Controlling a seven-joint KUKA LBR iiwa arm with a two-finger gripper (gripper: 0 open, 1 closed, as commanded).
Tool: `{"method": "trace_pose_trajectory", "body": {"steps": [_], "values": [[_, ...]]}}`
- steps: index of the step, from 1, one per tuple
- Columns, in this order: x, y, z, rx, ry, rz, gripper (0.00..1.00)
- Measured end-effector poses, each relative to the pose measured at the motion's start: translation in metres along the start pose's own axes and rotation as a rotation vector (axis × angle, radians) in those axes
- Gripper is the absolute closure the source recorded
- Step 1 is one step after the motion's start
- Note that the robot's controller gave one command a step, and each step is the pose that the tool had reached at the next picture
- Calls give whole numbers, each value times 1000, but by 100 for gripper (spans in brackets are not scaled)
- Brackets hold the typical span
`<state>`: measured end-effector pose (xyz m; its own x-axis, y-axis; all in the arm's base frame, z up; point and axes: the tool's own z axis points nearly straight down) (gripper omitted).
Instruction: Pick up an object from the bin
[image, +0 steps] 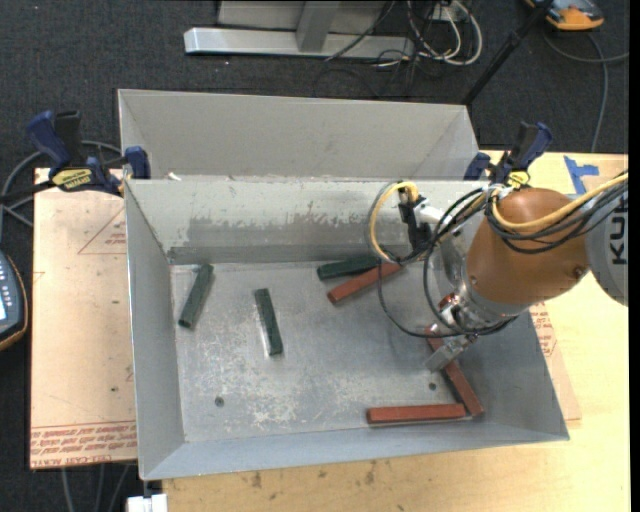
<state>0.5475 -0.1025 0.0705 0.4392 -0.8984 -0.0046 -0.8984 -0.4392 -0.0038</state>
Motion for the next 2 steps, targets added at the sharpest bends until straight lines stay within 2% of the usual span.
{"method": "trace_pose_trajectory", "body": {"steps": [1, 2], "values": [[22, 3, -27, 12, -18, -418, 100], [18, 5, -36, 3, -6, -423, 100]]}}
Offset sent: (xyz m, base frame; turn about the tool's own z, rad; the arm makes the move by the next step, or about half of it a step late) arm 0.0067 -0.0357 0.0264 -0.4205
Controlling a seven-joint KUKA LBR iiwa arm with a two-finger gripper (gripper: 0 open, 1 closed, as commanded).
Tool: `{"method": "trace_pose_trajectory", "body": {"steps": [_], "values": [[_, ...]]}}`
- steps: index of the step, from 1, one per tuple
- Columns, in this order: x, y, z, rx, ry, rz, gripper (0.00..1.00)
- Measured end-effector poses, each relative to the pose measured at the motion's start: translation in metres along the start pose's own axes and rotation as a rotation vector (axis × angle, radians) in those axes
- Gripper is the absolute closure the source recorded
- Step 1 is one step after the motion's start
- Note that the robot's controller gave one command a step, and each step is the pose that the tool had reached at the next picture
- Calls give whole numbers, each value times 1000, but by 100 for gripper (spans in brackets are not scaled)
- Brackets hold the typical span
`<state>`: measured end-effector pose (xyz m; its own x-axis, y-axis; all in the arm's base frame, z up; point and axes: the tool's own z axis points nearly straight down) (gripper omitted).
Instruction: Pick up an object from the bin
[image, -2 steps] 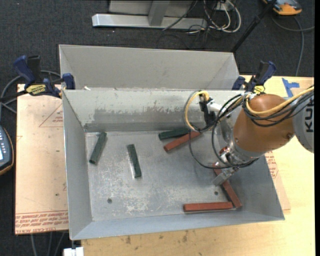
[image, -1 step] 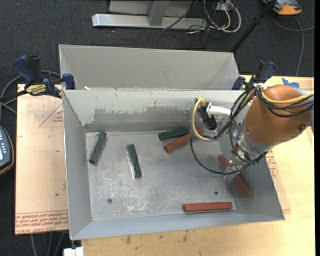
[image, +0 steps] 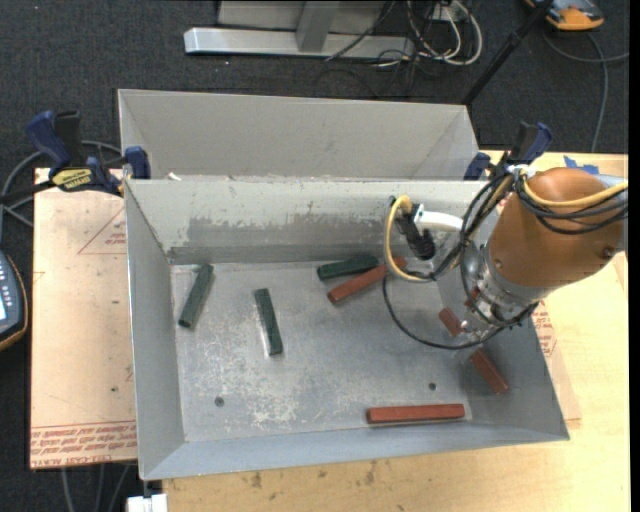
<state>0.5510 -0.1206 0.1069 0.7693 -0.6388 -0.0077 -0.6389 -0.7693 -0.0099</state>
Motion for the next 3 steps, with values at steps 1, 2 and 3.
{"method": "trace_pose_trajectory", "body": {"steps": [1, 2, 3], "values": [[0, 3, 10, 8, -4, 35, 100], [23, -5, -8, 2, -6, 101, 100], [29, -6, -105, -3, 14, 147, 100]]}}
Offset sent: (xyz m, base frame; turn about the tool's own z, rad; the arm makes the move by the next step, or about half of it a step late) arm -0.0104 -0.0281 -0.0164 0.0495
